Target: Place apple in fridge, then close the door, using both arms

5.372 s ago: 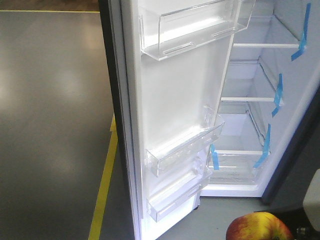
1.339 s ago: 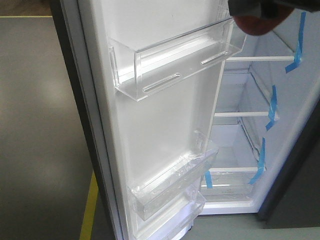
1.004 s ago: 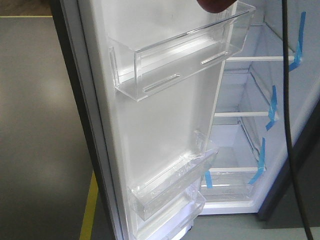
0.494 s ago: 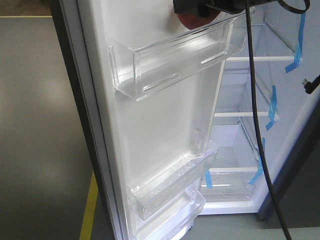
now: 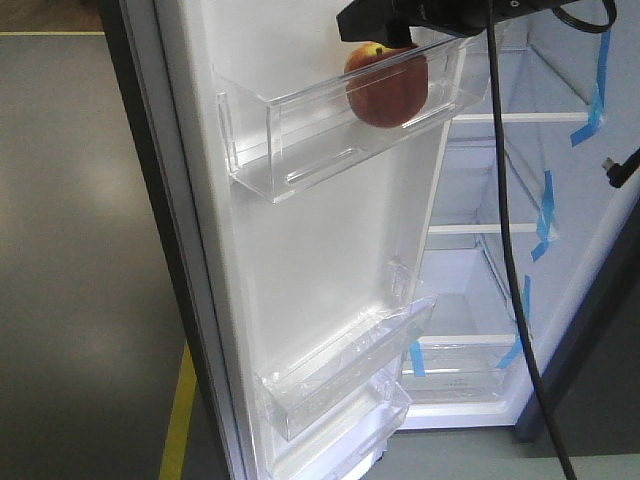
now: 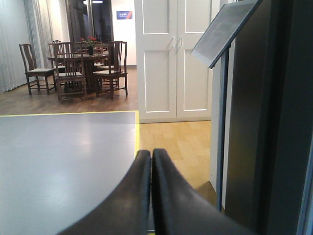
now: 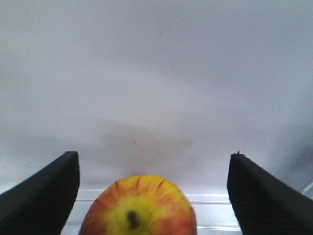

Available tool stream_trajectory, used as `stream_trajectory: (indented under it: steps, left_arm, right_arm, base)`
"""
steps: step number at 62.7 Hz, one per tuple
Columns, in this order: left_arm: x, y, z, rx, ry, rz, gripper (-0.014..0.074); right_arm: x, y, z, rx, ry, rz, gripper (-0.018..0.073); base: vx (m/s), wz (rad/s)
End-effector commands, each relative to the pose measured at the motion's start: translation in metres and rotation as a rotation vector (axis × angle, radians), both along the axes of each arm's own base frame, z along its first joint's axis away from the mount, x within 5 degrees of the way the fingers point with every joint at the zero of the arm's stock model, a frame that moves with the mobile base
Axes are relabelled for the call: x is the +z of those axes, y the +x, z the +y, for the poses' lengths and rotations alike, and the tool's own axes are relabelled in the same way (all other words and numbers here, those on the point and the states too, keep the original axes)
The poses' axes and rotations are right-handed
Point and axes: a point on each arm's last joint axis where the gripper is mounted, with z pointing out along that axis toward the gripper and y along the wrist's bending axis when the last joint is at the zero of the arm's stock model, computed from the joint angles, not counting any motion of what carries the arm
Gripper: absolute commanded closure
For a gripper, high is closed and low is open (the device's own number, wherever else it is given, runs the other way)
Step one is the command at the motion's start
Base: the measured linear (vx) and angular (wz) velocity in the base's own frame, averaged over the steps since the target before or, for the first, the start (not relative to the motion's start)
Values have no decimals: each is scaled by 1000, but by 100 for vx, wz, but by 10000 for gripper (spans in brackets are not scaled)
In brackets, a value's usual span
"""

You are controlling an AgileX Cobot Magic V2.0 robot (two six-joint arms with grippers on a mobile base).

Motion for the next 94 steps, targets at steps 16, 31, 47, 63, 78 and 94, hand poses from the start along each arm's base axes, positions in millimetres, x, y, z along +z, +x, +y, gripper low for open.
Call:
stream_trajectory:
  steps: [16,31,47,63,78,94]
  left_arm:
    - [0,-1,0,1,-11,-66,603]
    - [0,-1,0,1,-11,-66,603]
    - [0,-1,0,1,-11,-66,603]
    - [0,-1,0,1,-11,-66,603]
    - [0,-1,0,1,-11,-66,603]
    - [0,-1,0,1,-11,-66,603]
  right_arm:
    - [82,-77,-28,-86,104,-207,26]
    - [65,-116,-37,-76,97,-155,61]
    - [2,-157,-43,-45,144,-106,61]
    - [-62,-198,-44,44,193,16,61]
    - [-114,-236,-49,79,203,139,61]
    - [-157,-276,-58,61,245,234,61]
  base:
    - [0,0]
    - [0,0]
    - [0,0]
    - [0,0]
    - [0,0]
    - [0,0]
